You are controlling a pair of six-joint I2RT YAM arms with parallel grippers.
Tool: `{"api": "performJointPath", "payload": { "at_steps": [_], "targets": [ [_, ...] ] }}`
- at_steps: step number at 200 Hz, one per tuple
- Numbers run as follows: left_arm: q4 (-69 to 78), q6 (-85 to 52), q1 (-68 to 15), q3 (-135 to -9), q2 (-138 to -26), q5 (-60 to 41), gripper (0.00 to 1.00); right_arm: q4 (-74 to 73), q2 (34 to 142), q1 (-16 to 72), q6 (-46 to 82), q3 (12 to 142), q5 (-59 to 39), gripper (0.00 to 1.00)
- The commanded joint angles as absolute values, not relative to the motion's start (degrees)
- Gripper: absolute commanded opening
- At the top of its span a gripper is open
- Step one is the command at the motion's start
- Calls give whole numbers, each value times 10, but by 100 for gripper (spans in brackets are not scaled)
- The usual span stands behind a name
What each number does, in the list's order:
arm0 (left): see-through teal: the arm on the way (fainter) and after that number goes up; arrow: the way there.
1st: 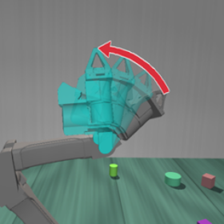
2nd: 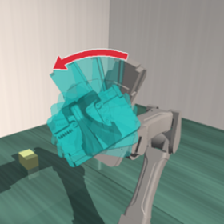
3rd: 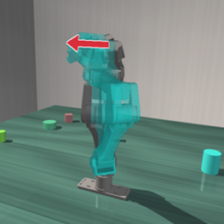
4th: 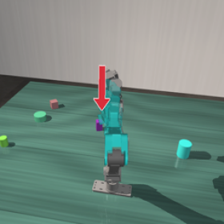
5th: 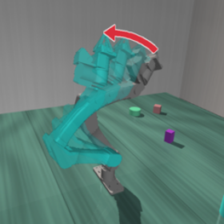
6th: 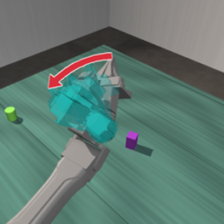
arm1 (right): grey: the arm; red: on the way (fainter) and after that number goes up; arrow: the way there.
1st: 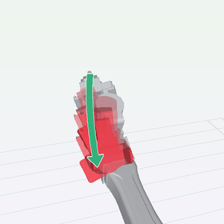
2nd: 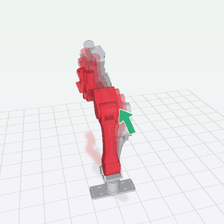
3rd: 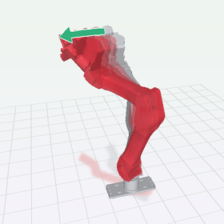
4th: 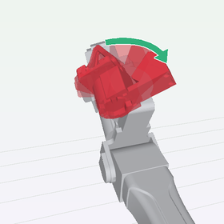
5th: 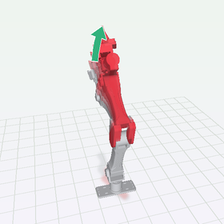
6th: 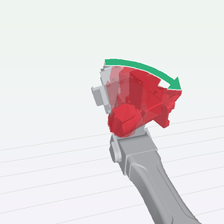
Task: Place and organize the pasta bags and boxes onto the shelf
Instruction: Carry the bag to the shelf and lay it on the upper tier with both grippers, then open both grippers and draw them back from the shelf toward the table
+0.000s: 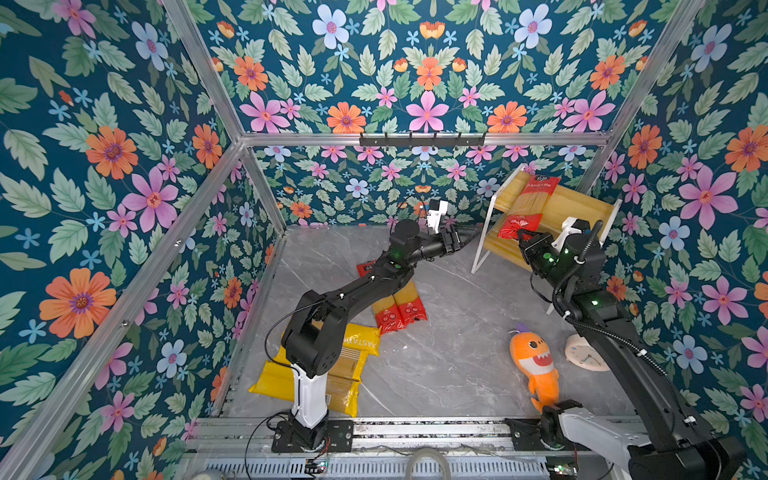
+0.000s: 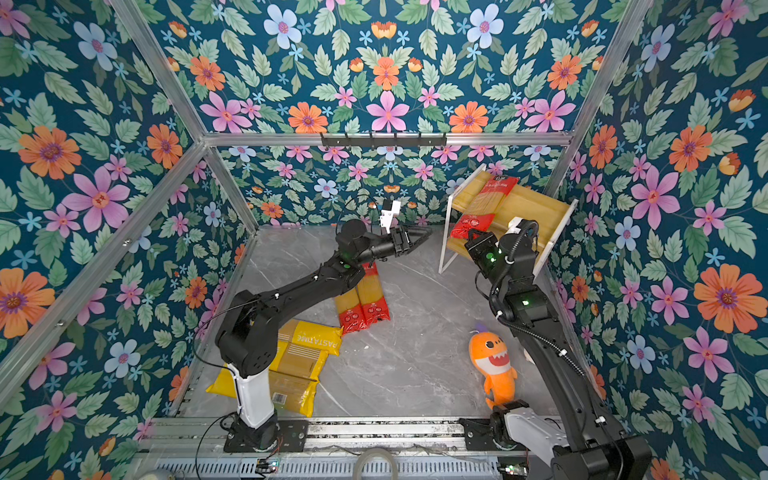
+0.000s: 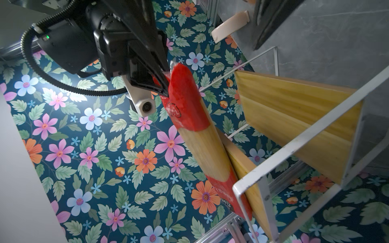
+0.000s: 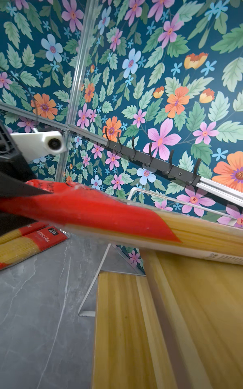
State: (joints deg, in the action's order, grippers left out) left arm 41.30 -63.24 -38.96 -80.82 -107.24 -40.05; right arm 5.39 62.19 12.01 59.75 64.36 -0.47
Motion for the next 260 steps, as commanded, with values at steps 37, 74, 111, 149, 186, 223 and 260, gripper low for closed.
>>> {"api": "performJointPath", "payload": {
  "at_steps": [37, 74, 111, 149, 186, 223, 260],
  "targets": [
    [440, -574, -376, -661, -989, -368, 72, 20, 693, 116, 611, 719, 0, 0],
    [422, -556, -370, -620, -961, -356, 72, 19, 736, 114, 607, 762, 13, 0],
    [416, -549, -368, -602, -951, -353, 72, 11, 757, 112, 622, 753, 11, 0],
    [403, -533, -367, -599, -946, -355, 72, 40, 753, 110, 617, 745, 14, 14],
    [401, -527, -366, -592, -938, -356, 72, 77, 728, 109, 612, 732, -15, 67],
    [392, -521, -345, -574, -929, -356, 71, 110, 675, 109, 600, 688, -44, 72],
    [354, -496, -303, -532, -924, -340, 71, 204, 628, 199, 537, 660, 6, 75]
  ]
}}
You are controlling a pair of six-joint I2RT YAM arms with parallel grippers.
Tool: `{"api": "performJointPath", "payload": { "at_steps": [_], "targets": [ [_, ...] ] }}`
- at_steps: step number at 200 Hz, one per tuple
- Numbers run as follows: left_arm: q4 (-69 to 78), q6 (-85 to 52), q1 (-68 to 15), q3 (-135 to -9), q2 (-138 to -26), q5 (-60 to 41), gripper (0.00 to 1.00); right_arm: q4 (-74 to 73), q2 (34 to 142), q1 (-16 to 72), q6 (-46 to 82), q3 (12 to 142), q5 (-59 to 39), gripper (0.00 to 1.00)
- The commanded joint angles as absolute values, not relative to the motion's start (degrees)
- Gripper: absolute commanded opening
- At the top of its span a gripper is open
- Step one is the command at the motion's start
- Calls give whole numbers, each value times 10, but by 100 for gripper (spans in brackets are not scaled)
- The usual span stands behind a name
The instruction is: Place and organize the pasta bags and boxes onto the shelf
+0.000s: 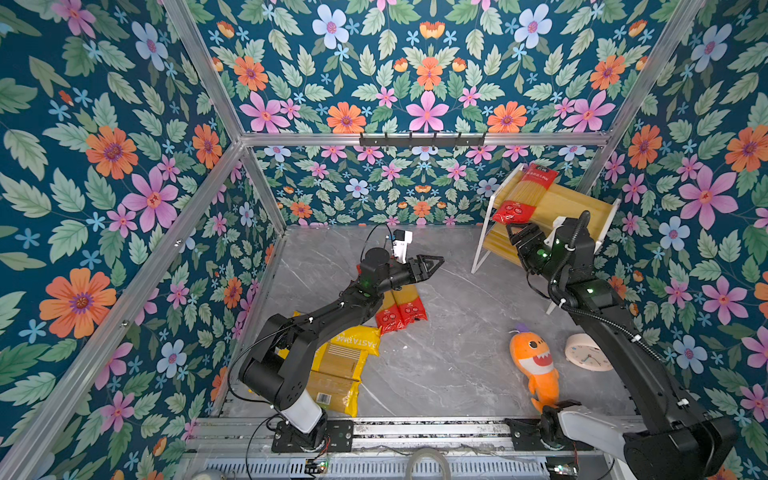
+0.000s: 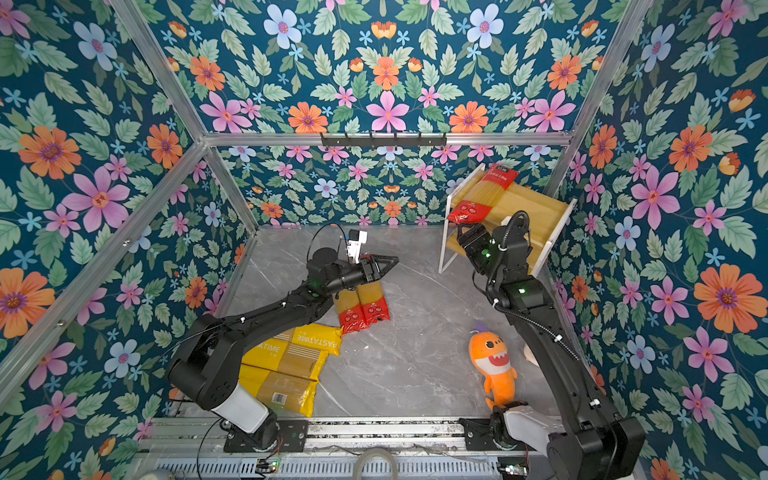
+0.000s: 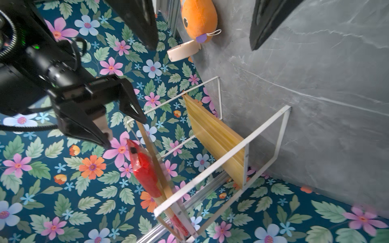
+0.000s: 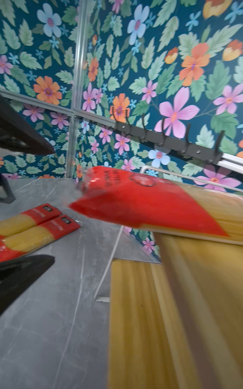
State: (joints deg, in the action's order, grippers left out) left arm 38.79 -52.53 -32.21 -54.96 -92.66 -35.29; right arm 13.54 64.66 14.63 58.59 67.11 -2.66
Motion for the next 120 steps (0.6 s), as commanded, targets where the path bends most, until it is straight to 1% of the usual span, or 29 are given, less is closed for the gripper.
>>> {"api": "performJointPath", "payload": {
  "at_steps": [1, 19, 34, 44, 59, 86, 120],
  "targets": [
    [353, -495, -301, -531, -924, -340, 71, 207, 627, 202, 536, 659, 8, 75],
    [337, -486, -285, -500, -915, -323, 70, 228, 618, 268, 518, 639, 47, 74],
    [270, -459, -280, -490, -910, -280, 69, 229, 631, 335, 510, 619, 91, 71],
    [221, -442, -279, -492, -914, -249, 69, 225, 658, 375, 509, 610, 110, 71],
    [206, -438, -278, -489, -925, -248, 68, 215, 720, 421, 514, 608, 108, 69],
    [230, -454, -276, -472, -929, -237, 68, 137, 836, 442, 488, 614, 53, 66],
    [259, -487, -271, -459, -949, -231, 67, 135, 970, 437, 443, 682, 16, 67]
  ]
}}
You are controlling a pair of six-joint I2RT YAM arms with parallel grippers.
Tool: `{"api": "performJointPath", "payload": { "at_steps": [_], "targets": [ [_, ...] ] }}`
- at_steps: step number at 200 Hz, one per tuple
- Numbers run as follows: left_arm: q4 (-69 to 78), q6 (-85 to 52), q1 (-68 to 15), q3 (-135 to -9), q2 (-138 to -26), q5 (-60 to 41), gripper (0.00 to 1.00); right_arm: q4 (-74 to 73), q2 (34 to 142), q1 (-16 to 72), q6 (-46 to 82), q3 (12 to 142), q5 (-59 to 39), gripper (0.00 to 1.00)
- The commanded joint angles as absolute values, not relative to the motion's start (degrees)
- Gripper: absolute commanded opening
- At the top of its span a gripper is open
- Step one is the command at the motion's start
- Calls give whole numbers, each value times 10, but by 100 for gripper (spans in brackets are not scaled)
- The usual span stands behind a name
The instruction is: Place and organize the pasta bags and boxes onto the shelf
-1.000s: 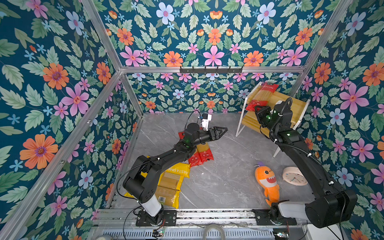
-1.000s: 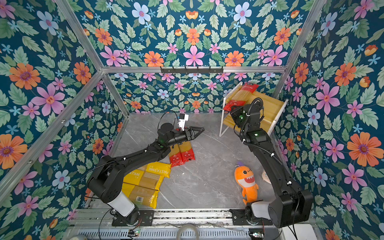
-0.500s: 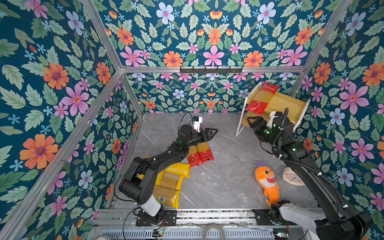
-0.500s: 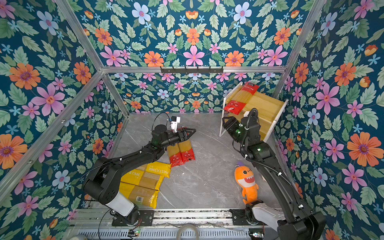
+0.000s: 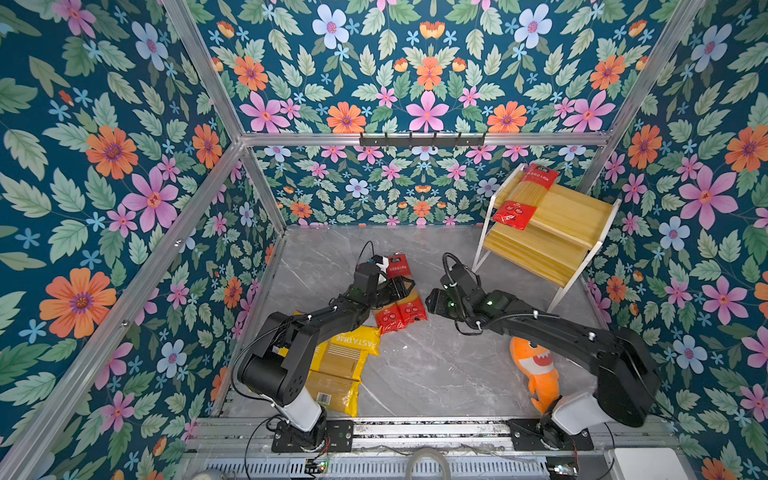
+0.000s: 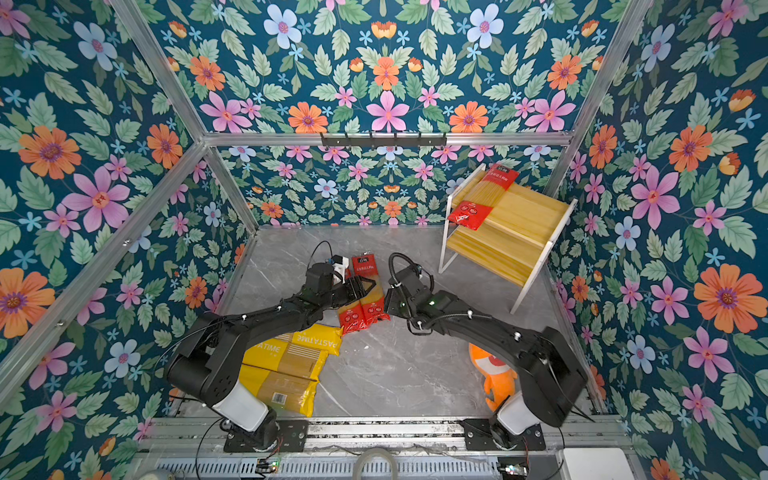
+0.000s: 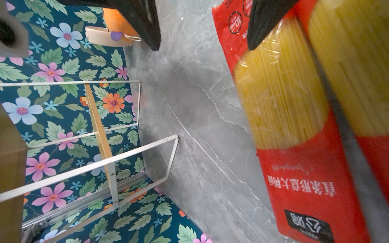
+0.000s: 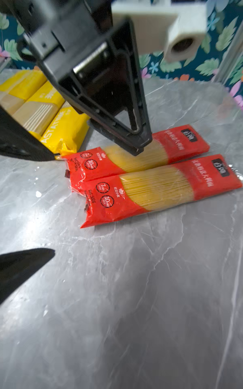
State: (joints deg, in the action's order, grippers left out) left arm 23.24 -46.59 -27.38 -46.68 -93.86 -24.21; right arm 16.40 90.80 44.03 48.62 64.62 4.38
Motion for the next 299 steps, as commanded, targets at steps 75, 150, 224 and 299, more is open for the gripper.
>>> {"api": "performJointPath", "payload": {
  "at_steps": [75, 150, 224, 299],
  "targets": [
    [269, -503, -269, -432, -978, -225, 67, 129, 1098, 397, 422, 736, -92, 67],
    [270, -503, -257, -411, -984, -228, 67, 91, 1104, 397, 457, 700, -117, 29],
    [235, -480, -286, -440, -982, -226, 67, 119, 984, 395, 499, 565, -120, 8],
    [233, -474, -311, -448, -999, -227, 67, 127, 817, 390, 542, 443, -152, 40]
  ]
}}
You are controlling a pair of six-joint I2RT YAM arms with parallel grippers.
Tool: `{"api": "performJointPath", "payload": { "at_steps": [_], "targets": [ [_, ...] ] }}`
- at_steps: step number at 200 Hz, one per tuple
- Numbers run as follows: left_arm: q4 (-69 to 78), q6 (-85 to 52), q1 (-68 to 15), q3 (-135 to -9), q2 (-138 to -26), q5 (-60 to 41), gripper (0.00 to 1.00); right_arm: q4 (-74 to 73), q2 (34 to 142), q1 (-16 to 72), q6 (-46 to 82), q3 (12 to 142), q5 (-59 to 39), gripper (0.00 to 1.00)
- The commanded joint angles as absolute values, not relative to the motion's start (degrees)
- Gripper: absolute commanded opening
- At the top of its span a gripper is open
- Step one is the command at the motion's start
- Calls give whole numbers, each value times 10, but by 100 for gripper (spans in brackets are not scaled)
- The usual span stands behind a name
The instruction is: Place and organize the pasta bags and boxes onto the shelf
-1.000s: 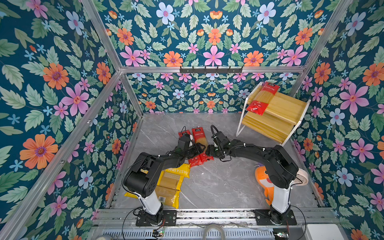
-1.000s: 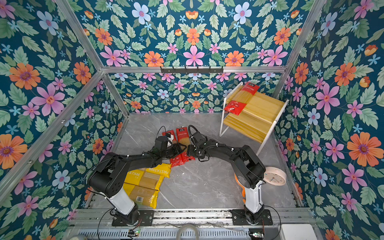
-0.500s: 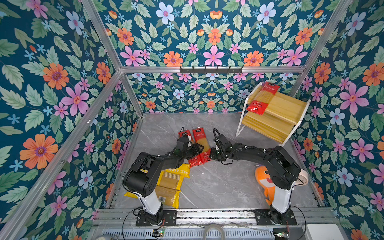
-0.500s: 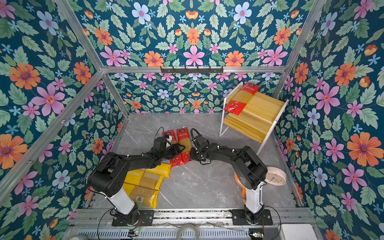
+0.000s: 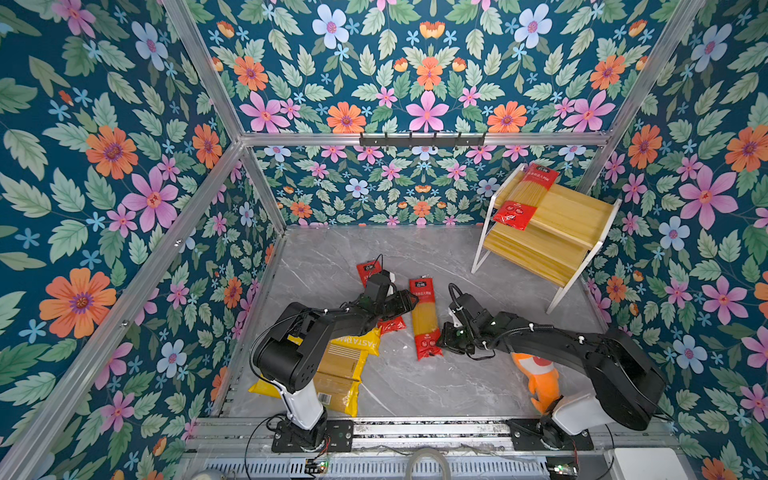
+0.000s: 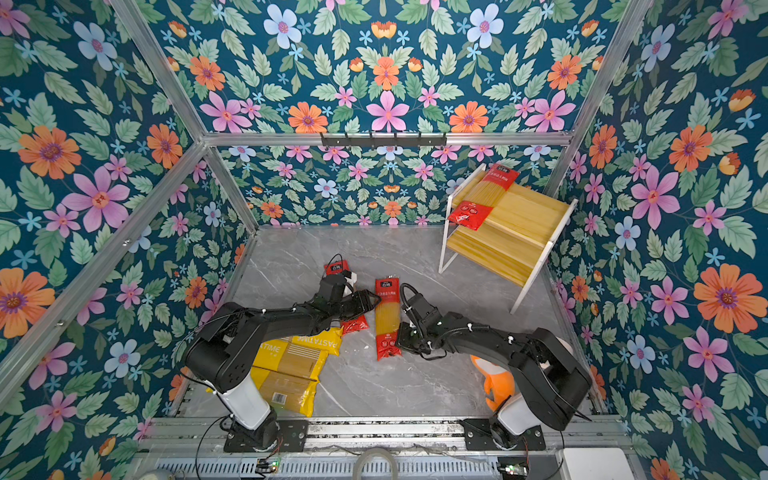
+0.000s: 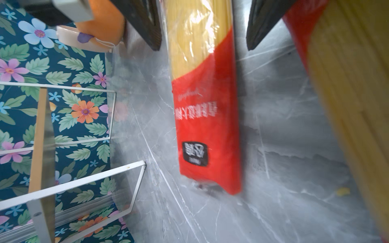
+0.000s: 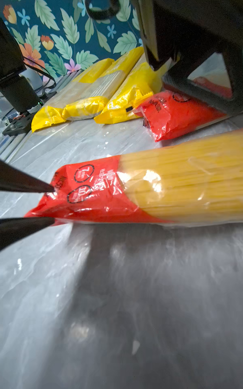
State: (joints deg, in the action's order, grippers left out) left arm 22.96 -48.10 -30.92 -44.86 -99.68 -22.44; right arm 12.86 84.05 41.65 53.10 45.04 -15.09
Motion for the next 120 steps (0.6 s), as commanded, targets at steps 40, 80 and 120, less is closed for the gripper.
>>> {"api": "performJointPath", "payload": {
  "at_steps": [40, 80, 120],
  "targets": [
    [222, -468, -327, -448, -1006, -237, 65, 77, 875, 330, 524, 468, -154, 54],
    [229, -484, -353, -442, -1028, -230, 53, 5, 978, 330, 533, 521, -141, 52],
    [248, -513, -354, -423, -1045, -235, 32, -19, 1053, 331, 523, 563, -166, 49]
  ]
}}
